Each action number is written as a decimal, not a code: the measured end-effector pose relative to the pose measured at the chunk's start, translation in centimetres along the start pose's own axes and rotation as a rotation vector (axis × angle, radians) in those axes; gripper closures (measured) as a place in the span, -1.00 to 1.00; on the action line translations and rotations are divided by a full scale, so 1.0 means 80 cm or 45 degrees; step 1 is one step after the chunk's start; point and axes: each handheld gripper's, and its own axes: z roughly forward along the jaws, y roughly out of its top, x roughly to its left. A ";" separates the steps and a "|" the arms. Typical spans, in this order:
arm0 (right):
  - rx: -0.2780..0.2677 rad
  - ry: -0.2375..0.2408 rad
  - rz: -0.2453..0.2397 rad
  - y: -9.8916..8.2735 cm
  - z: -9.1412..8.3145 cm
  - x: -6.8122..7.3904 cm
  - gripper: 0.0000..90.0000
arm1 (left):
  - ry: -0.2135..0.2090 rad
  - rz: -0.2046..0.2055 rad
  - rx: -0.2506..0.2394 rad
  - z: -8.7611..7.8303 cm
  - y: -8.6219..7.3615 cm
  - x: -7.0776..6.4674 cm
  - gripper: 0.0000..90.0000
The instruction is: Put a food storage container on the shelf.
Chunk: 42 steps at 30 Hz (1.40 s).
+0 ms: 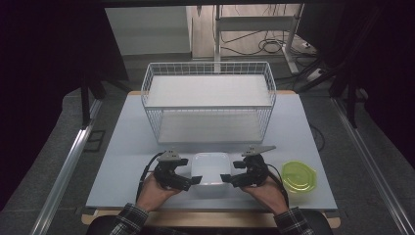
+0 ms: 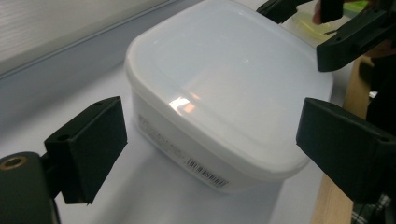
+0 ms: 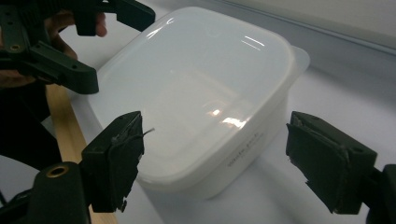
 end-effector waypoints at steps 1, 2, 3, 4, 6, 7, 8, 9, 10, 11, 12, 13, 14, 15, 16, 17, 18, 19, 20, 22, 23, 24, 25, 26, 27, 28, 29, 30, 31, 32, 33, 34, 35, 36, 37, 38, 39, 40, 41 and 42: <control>0.005 0.010 0.007 0.001 0.002 -0.001 -0.56 | -0.021 -0.011 0.000 0.002 0.000 0.001 -0.81; 0.010 0.017 0.008 0.002 0.004 -0.001 -0.54 | -0.057 -0.033 0.005 0.005 0.000 0.003 -0.80; 0.019 0.033 0.012 0.004 0.006 -0.001 -0.49 | -0.075 -0.042 0.009 0.006 0.000 0.004 -0.79; 0.034 0.044 0.031 0.006 0.009 -0.001 -0.50 | -0.082 -0.054 0.007 0.007 -0.001 0.003 -0.78; 0.041 0.041 0.041 0.007 0.009 -0.001 -0.48 | -0.071 -0.060 0.014 0.006 0.000 0.001 -0.77; 0.052 0.044 0.057 0.007 0.008 -0.001 -0.45 | -0.060 -0.051 0.019 0.006 0.000 -0.001 -0.76; 0.059 0.039 0.067 0.007 0.007 0.000 -0.41 | -0.048 -0.056 0.023 0.005 0.001 -0.005 -0.75; 0.063 0.032 0.072 0.008 0.005 0.001 -0.37 | -0.035 -0.052 0.031 0.003 0.001 -0.006 -0.72; 0.067 0.012 0.079 0.007 0.001 0.006 -0.27 | -0.004 -0.053 0.030 0.000 0.002 -0.010 -0.54; 0.067 0.012 0.079 0.007 0.001 0.006 -0.27 | 0.005 -0.060 0.029 -0.002 0.002 -0.011 -0.54; 0.072 0.003 0.079 0.007 0.000 0.007 -0.24 | 0.007 -0.072 0.034 -0.003 0.001 -0.013 -0.49; 0.072 -0.007 0.075 0.007 -0.002 0.010 -0.21 | 0.007 -0.090 0.036 -0.004 0.000 -0.014 -0.45; 0.074 -0.019 0.077 0.006 -0.004 0.013 -0.17 | 0.005 -0.101 0.040 -0.005 -0.001 -0.015 -0.42; 0.084 -0.027 0.091 0.006 -0.005 0.015 -0.13 | 0.003 -0.126 0.046 -0.006 -0.003 -0.018 -0.41; 0.080 -0.037 0.089 0.003 -0.009 0.019 -0.06 | 0.006 -0.128 0.048 -0.007 -0.003 -0.019 -0.38; 0.080 -0.037 0.089 0.003 -0.009 0.019 -0.06 | 0.015 -0.121 0.049 -0.007 -0.004 -0.022 -0.38; 0.080 -0.036 0.094 0.001 -0.011 0.021 -0.01 | 0.025 -0.113 0.055 -0.008 -0.005 -0.025 -0.37; 0.079 -0.038 0.095 0.000 -0.014 0.022 0.04 | 0.028 -0.117 0.059 -0.009 -0.005 -0.027 -0.36; 0.072 -0.046 0.093 -0.003 -0.017 0.025 0.10 | 0.025 -0.130 0.065 -0.009 -0.005 -0.028 -0.33; 0.071 -0.049 0.092 -0.004 -0.018 0.026 0.11 | 0.021 -0.148 0.065 -0.010 -0.007 -0.029 -0.32; 0.067 -0.053 0.088 -0.005 -0.019 0.028 0.14 | 0.016 -0.164 0.065 -0.010 -0.008 -0.029 -0.30; 0.062 -0.059 0.086 -0.006 -0.021 0.030 0.18 | 0.017 -0.173 0.064 -0.010 -0.009 -0.030 -0.28; 0.059 -0.064 0.091 -0.006 -0.021 0.031 0.20 | 0.022 -0.175 0.064 -0.011 -0.010 -0.031 -0.27; 0.059 -0.064 0.091 -0.006 -0.021 0.031 0.20 | 0.029 -0.177 0.065 -0.011 -0.010 -0.033 -0.27; 0.057 -0.070 0.098 -0.007 -0.022 0.032 0.22 | 0.034 -0.176 0.065 -0.012 -0.010 -0.035 -0.25; 0.056 -0.075 0.141 -0.009 -0.023 0.034 0.29 | 0.041 -0.177 0.070 -0.013 -0.010 -0.036 -0.19; 0.056 -0.075 0.141 -0.009 -0.023 0.034 0.29 | 0.046 -0.177 0.067 -0.015 -0.011 -0.038 -0.19; 0.051 -0.078 0.153 -0.010 -0.024 0.034 0.31 | 0.050 -0.177 0.065 -0.016 -0.011 -0.038 -0.16; 0.046 -0.076 0.167 -0.011 -0.025 0.034 0.34 | 0.053 -0.186 0.059 -0.017 -0.012 -0.039 -0.12; 0.037 -0.077 0.178 -0.012 -0.026 0.034 0.37 | 0.058 -0.189 0.054 -0.018 -0.012 -0.039 -0.08; 0.035 -0.083 0.185 -0.012 -0.026 0.034 0.38 | 0.065 -0.193 0.044 -0.020 -0.012 -0.040 -0.03; 0.031 -0.089 0.194 -0.012 -0.026 0.034 0.39 | 0.067 -0.194 0.047 -0.020 -0.011 -0.039 0.02; 0.029 -0.092 0.197 -0.012 -0.026 0.034 0.40 | 0.067 -0.200 0.048 -0.020 -0.011 -0.039 0.03; 0.028 -0.095 0.199 -0.011 -0.026 0.035 0.41 | 0.065 -0.206 0.047 -0.020 -0.011 -0.038 0.03; 0.028 -0.099 0.200 -0.011 -0.026 0.035 0.41 | 0.059 -0.213 0.046 -0.020 -0.011 -0.037 0.04; 0.028 -0.099 0.205 -0.011 -0.026 0.035 0.41 | 0.057 -0.216 0.049 -0.020 -0.010 -0.037 0.04; 0.027 -0.099 0.204 -0.011 -0.026 0.035 0.41 | 0.058 -0.213 0.052 -0.020 -0.010 -0.037 0.04; 0.029 -0.099 0.203 -0.011 -0.027 0.035 0.42 | 0.057 -0.216 0.057 -0.020 -0.010 -0.037 0.04; 0.029 -0.099 0.203 -0.011 -0.027 0.035 0.42 | 0.052 -0.224 0.059 -0.020 -0.010 -0.037 0.04; 0.029 -0.103 0.198 -0.012 -0.027 0.036 0.42 | 0.047 -0.230 0.059 -0.020 -0.011 -0.036 0.04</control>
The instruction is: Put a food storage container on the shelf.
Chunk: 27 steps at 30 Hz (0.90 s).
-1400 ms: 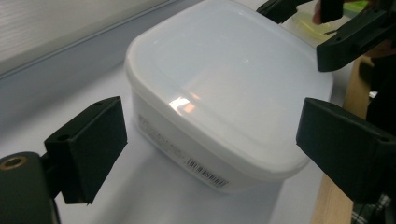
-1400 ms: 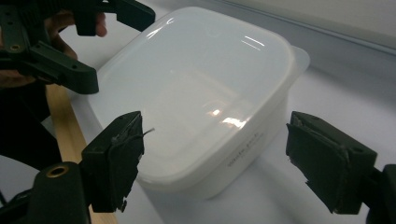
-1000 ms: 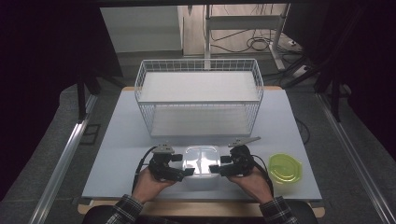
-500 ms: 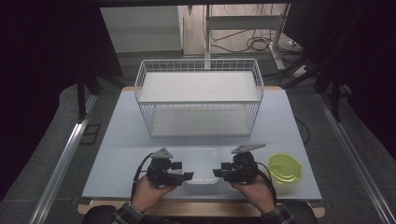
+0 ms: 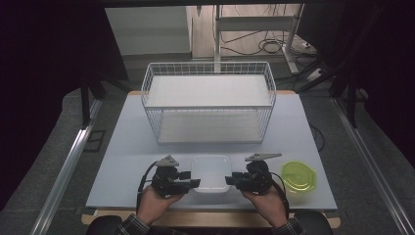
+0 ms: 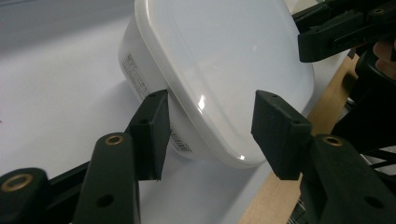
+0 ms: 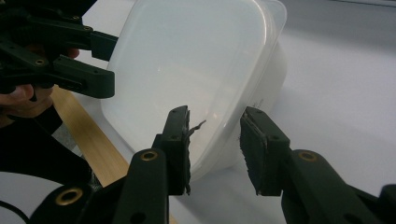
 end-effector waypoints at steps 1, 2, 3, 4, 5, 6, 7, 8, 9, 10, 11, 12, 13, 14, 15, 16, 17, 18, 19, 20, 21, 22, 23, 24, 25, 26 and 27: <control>-0.001 -0.005 -0.007 -0.001 0.000 0.001 0.42 | -0.005 -0.006 0.002 0.000 -0.001 0.000 0.04; -0.003 -0.007 -0.012 -0.001 -0.001 0.002 0.43 | -0.001 -0.002 0.002 0.000 -0.001 -0.001 0.04; -0.007 -0.008 -0.009 -0.003 -0.001 0.003 0.44 | 0.006 0.005 0.003 -0.001 -0.002 -0.003 0.04; -0.008 -0.009 -0.010 -0.003 -0.002 0.003 0.45 | 0.018 0.017 0.009 -0.001 -0.002 -0.005 0.04; -0.012 -0.012 -0.008 -0.004 -0.002 0.004 0.46 | 0.032 0.021 0.014 -0.002 -0.002 -0.008 0.05; -0.013 -0.018 -0.012 -0.005 -0.003 0.006 0.46 | 0.041 0.020 0.017 -0.003 -0.002 -0.009 0.08; -0.012 -0.024 -0.012 -0.005 -0.004 0.007 0.46 | 0.045 0.022 0.014 -0.004 -0.002 -0.010 0.13; -0.016 -0.026 -0.011 -0.006 -0.004 0.008 0.46 | 0.049 0.022 0.010 -0.006 -0.002 -0.011 0.16; -0.020 -0.027 -0.012 -0.006 -0.003 0.008 0.47 | 0.052 0.024 0.001 -0.007 -0.003 -0.011 0.20; -0.022 -0.028 -0.013 -0.007 -0.004 0.007 0.47 | 0.057 0.028 -0.009 -0.008 -0.003 -0.011 0.26; -0.023 -0.033 -0.016 -0.007 -0.004 0.007 0.48 | 0.059 0.031 -0.013 -0.009 -0.003 -0.011 0.32; -0.027 -0.034 -0.018 -0.007 -0.004 0.007 0.49 | 0.061 0.033 -0.012 -0.009 -0.003 -0.011 0.34; -0.028 -0.033 -0.021 -0.007 -0.005 0.007 0.49 | 0.055 0.030 -0.012 -0.009 -0.003 -0.010 0.33; -0.031 -0.033 -0.021 -0.007 -0.004 0.007 0.50 | 0.046 0.026 -0.012 -0.009 -0.003 -0.008 0.32; -0.031 -0.034 -0.024 -0.007 -0.004 0.007 0.50 | 0.035 0.029 -0.004 -0.008 -0.003 -0.007 0.30; -0.033 -0.033 -0.027 -0.007 -0.004 0.007 0.51 | 0.026 0.030 0.002 -0.007 -0.002 -0.005 0.23; -0.038 -0.033 -0.043 -0.007 -0.004 0.009 0.53 | 0.023 0.032 0.005 -0.005 -0.002 -0.004 0.06; -0.038 -0.033 -0.043 -0.007 -0.004 0.009 0.53 | 0.022 0.040 0.008 -0.003 -0.001 -0.003 0.06; -0.037 -0.039 -0.055 -0.007 -0.004 0.010 0.54 | 0.022 0.046 0.006 -0.001 0.000 -0.002 -0.02; -0.036 -0.045 -0.066 -0.008 -0.004 0.011 0.54 | 0.023 0.046 0.007 0.000 0.001 -0.001 -0.09; -0.037 -0.049 -0.068 -0.008 -0.004 0.012 0.53 | 0.021 0.042 0.008 0.000 0.002 0.000 -0.10; -0.036 -0.043 -0.065 -0.008 -0.003 0.011 0.52 | 0.020 0.035 0.005 0.000 0.003 0.000 -0.03; -0.036 -0.043 -0.065 -0.008 -0.003 0.011 0.52 | 0.026 0.031 -0.003 -0.001 0.003 0.000 -0.03; -0.038 -0.034 -0.057 -0.008 -0.003 0.010 0.51 | 0.028 0.022 -0.013 -0.002 0.001 0.000 0.02; -0.038 -0.028 -0.056 -0.008 -0.003 0.009 0.50 | 0.030 0.018 -0.020 -0.004 0.000 0.000 0.12; -0.036 -0.027 -0.053 -0.008 -0.003 0.009 0.49 | 0.038 0.021 -0.039 -0.006 -0.001 0.000 0.20; -0.035 -0.016 -0.039 -0.008 -0.003 0.007 0.47 | 0.043 0.021 -0.051 -0.007 -0.002 0.000 0.32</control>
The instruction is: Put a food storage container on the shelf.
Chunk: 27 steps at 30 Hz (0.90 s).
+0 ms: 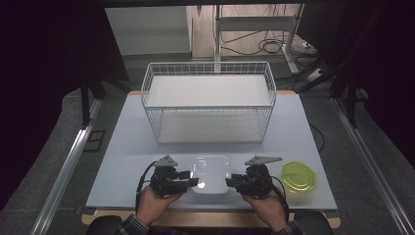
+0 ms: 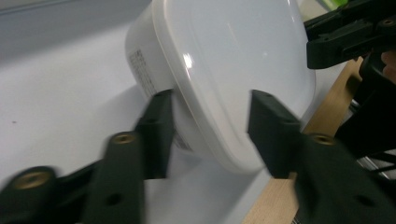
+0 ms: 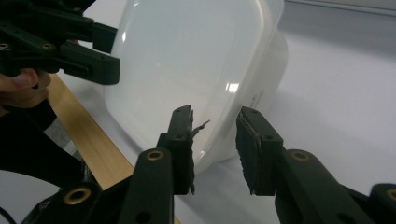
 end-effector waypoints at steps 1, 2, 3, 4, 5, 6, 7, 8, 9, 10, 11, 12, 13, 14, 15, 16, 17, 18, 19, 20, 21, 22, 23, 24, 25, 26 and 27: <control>0.003 0.013 0.007 0.000 0.000 -0.002 0.46 | -0.002 -0.005 -0.003 0.000 0.000 0.000 0.36; 0.010 0.017 0.013 0.001 0.000 -0.003 0.46 | -0.002 -0.008 -0.011 0.001 -0.001 0.000 0.37; 0.012 0.023 0.017 0.001 0.000 -0.005 0.46 | -0.004 -0.012 -0.013 0.001 -0.001 0.001 0.37; 0.013 0.028 0.018 0.001 0.000 -0.006 0.46 | -0.007 -0.014 -0.013 0.002 -0.001 0.001 0.38; 0.013 0.031 0.019 0.001 0.000 -0.006 0.45 | -0.008 -0.014 -0.014 0.002 -0.001 0.002 0.38; 0.016 0.032 0.019 0.002 0.000 -0.006 0.45 | -0.006 -0.013 -0.014 0.002 -0.001 0.001 0.38; 0.018 0.036 0.018 0.002 0.000 -0.007 0.45 | -0.004 -0.013 -0.015 0.002 -0.002 0.001 0.38; 0.018 0.046 0.019 0.003 0.000 -0.009 0.45 | -0.003 -0.012 -0.015 0.002 -0.002 0.001 0.38; 0.018 0.054 0.026 0.003 0.001 -0.010 0.43 | 0.000 -0.009 -0.013 0.002 -0.001 0.000 0.38; 0.015 0.066 0.036 0.004 0.001 -0.012 0.41 | 0.003 -0.005 -0.010 0.001 -0.001 -0.001 0.39; 0.006 0.075 0.046 0.004 0.002 -0.015 0.39 | 0.007 0.001 -0.007 0.001 -0.001 -0.002 0.39; -0.006 0.084 0.063 0.005 0.003 -0.017 0.37 | 0.013 0.005 -0.004 0.001 -0.001 -0.003 0.39; -0.008 0.093 0.086 0.006 0.004 -0.019 0.37 | 0.014 0.001 -0.003 0.001 -0.001 -0.003 0.39; -0.007 0.098 0.102 0.006 0.004 -0.020 0.39 | 0.012 -0.002 -0.001 0.001 -0.001 -0.003 0.39; -0.005 0.095 0.111 0.007 0.004 -0.019 0.40 | 0.009 -0.004 0.004 0.000 -0.001 -0.003 0.39; -0.008 0.087 0.117 0.007 0.004 -0.018 0.43 | 0.008 -0.004 0.011 0.000 0.000 -0.002 0.39; -0.011 0.076 0.115 0.007 0.003 -0.017 0.48 | 0.005 -0.008 0.022 0.000 0.001 -0.001 0.38; -0.017 0.065 0.110 0.007 0.002 -0.015 0.53 | 0.001 -0.014 0.031 -0.001 0.003 0.000 0.38; -0.020 0.059 0.111 0.007 0.002 -0.014 0.53 | -0.003 -0.020 0.039 0.000 0.005 0.002 0.38; -0.027 0.052 0.121 0.008 0.002 -0.013 0.53 | -0.003 -0.023 0.043 0.000 0.006 0.002 0.38; -0.031 0.047 0.122 0.008 0.003 -0.012 0.53 | 0.004 -0.020 0.050 0.000 0.007 0.002 0.38; -0.031 0.042 0.125 0.008 0.004 -0.012 0.53 | 0.012 -0.015 0.051 0.000 0.008 0.001 0.38; -0.028 0.036 0.125 0.009 0.004 -0.012 0.54 | 0.028 -0.007 0.052 0.000 0.010 -0.001 0.38; -0.026 0.023 0.121 0.010 0.004 -0.012 0.54 | 0.040 0.003 0.049 0.000 0.010 -0.002 0.40; -0.025 0.009 0.112 0.010 0.004 -0.010 0.56 | 0.052 0.009 0.046 -0.001 0.011 -0.002 0.42; -0.027 -0.001 0.103 0.011 0.004 -0.009 0.59 | 0.058 0.010 0.042 -0.001 0.011 -0.003 0.46; -0.034 -0.005 0.100 0.011 0.003 -0.009 0.61 | 0.056 0.005 0.032 -0.002 0.010 -0.002 0.49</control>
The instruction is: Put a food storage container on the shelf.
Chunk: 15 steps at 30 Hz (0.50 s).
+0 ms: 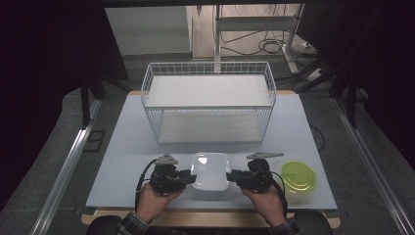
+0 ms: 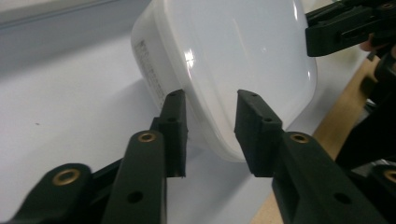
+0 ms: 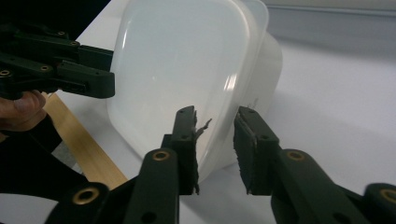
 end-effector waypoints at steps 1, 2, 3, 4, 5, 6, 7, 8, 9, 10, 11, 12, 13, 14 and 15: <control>-0.005 -0.008 -0.001 0.000 -0.001 0.000 0.64 | -0.003 -0.002 -0.004 -0.001 0.000 0.000 0.53; -0.008 -0.013 -0.005 0.000 -0.001 0.000 0.66 | -0.002 0.001 -0.009 -0.001 -0.001 0.000 0.55; -0.012 -0.016 -0.005 0.000 -0.001 -0.001 0.67 | -0.002 0.003 -0.012 -0.001 -0.001 0.000 0.57; -0.011 -0.018 -0.007 0.000 -0.001 -0.001 0.67 | 0.000 0.001 -0.013 -0.001 -0.001 -0.001 0.57; -0.012 -0.019 -0.009 0.000 -0.001 -0.001 0.67 | 0.002 0.003 -0.012 -0.001 -0.002 -0.001 0.57; -0.015 -0.021 -0.013 0.000 -0.001 -0.001 0.67 | 0.001 0.002 -0.012 -0.001 -0.002 -0.001 0.57; -0.018 -0.026 -0.022 -0.001 -0.001 0.000 0.67 | -0.002 0.001 -0.013 -0.001 -0.003 -0.001 0.58; -0.019 -0.032 -0.027 -0.001 -0.001 0.001 0.68 | 0.000 0.002 -0.014 -0.001 -0.003 -0.001 0.59; -0.025 -0.039 -0.035 -0.001 -0.002 0.002 0.69 | 0.004 0.003 -0.018 -0.001 -0.004 -0.001 0.61; -0.031 -0.044 -0.041 -0.002 -0.002 0.002 0.70 | 0.009 0.005 -0.018 -0.001 -0.005 -0.002 0.63; -0.035 -0.049 -0.043 -0.002 -0.002 0.002 0.71 | 0.013 0.006 -0.018 0.000 -0.005 -0.003 0.64; -0.039 -0.052 -0.047 -0.002 -0.002 0.003 0.71 | 0.016 0.006 -0.018 0.000 -0.005 -0.003 0.64; -0.044 -0.050 -0.049 -0.001 -0.003 0.002 0.71 | 0.016 0.002 -0.020 0.001 -0.005 -0.003 0.64; -0.051 -0.049 -0.051 -0.001 -0.003 0.002 0.71 | 0.016 -0.001 -0.023 0.001 -0.005 -0.003 0.64; -0.053 -0.052 -0.055 -0.001 -0.004 0.003 0.71 | 0.019 -0.001 -0.025 0.002 -0.005 -0.003 0.64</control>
